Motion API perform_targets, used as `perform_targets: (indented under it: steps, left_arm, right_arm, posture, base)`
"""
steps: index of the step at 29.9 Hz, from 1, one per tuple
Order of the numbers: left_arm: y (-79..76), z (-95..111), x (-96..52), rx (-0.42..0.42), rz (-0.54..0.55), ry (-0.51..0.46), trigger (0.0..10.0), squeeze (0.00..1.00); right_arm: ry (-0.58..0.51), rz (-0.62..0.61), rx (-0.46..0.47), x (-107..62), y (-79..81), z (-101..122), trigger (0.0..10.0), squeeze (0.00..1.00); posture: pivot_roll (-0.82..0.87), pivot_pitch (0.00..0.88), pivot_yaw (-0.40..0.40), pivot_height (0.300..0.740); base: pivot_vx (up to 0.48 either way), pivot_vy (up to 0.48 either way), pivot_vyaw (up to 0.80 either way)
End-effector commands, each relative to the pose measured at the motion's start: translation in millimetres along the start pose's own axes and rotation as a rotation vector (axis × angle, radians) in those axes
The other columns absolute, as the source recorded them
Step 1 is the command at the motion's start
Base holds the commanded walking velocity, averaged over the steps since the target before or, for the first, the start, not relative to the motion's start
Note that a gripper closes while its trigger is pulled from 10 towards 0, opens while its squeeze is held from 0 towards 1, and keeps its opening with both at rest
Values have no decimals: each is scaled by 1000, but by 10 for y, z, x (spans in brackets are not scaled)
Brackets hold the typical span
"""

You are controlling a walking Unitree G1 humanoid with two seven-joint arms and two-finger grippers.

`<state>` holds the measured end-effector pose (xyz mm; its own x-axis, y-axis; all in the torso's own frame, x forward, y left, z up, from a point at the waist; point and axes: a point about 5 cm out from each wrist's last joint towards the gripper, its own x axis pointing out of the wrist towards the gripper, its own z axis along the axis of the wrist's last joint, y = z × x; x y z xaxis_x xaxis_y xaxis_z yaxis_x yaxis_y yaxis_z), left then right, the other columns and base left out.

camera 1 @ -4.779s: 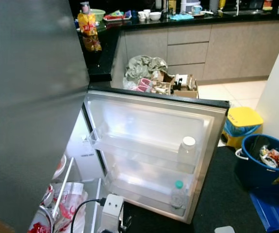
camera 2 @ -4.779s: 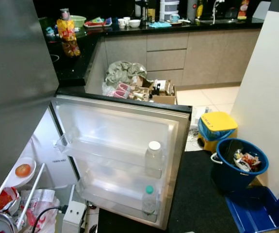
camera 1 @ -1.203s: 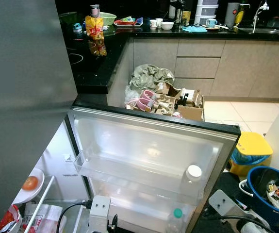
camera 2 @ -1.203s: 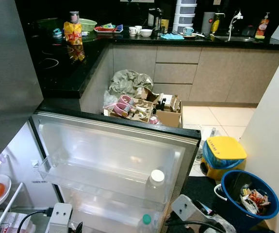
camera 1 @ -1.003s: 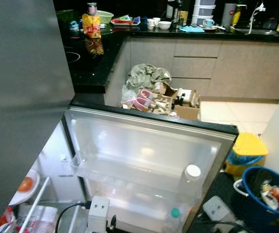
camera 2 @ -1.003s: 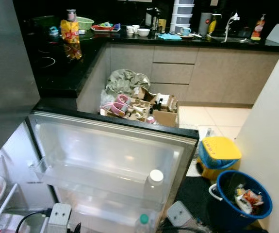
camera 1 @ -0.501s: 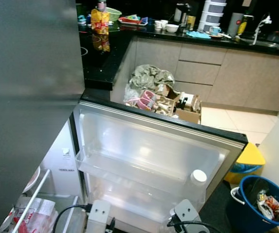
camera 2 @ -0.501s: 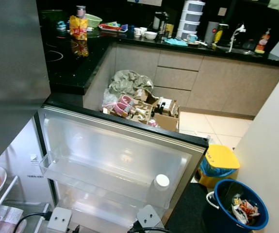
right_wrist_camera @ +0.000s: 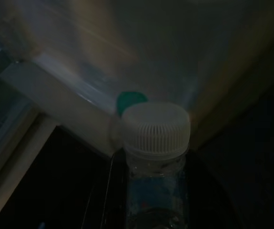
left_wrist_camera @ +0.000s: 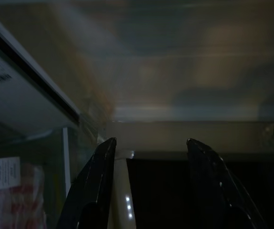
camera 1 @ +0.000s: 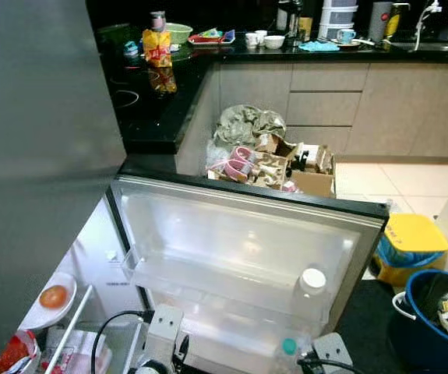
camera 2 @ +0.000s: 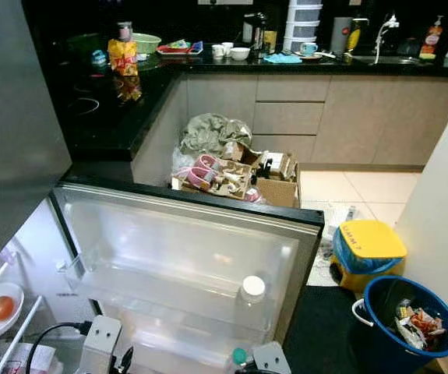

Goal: Restocking fridge

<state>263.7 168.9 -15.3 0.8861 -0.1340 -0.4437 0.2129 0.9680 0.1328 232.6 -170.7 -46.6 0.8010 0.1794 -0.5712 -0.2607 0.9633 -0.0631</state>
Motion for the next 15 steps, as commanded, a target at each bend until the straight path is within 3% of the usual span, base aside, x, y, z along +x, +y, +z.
perform_targets:
  steps: [1, 3, 8, 15]
  left_arm:
    - [-26, -62, -10, -21, 1, 32, 10000, 0]
    - [-35, -67, -9, -20, -1, 36, 10000, 0]
    - [-46, -78, -10, -23, 0, 39, 10000, 0]
    - [-41, -85, -12, -18, 1, 39, 10000, 0]
  right_arm:
    - [-37, 28, -53, 7, 22, 57, 10000, 0]
    - [-80, 71, -118, 32, 52, 158, 10000, 0]
    - [-211, 97, -151, 94, 25, 476, 10000, 0]
    - [-253, 12, -219, 149, -203, 776, 10000, 0]
  posture:
    - [-22, 96, 50, 740]
    - [-30, 98, 47, 740]
    - [-29, 96, 39, 740]
    - [-23, 89, 37, 740]
  base:
    - [0, 0, 0]
    - [0, 0, 0]
    - [0, 0, 0]
    - [0, 0, 0]
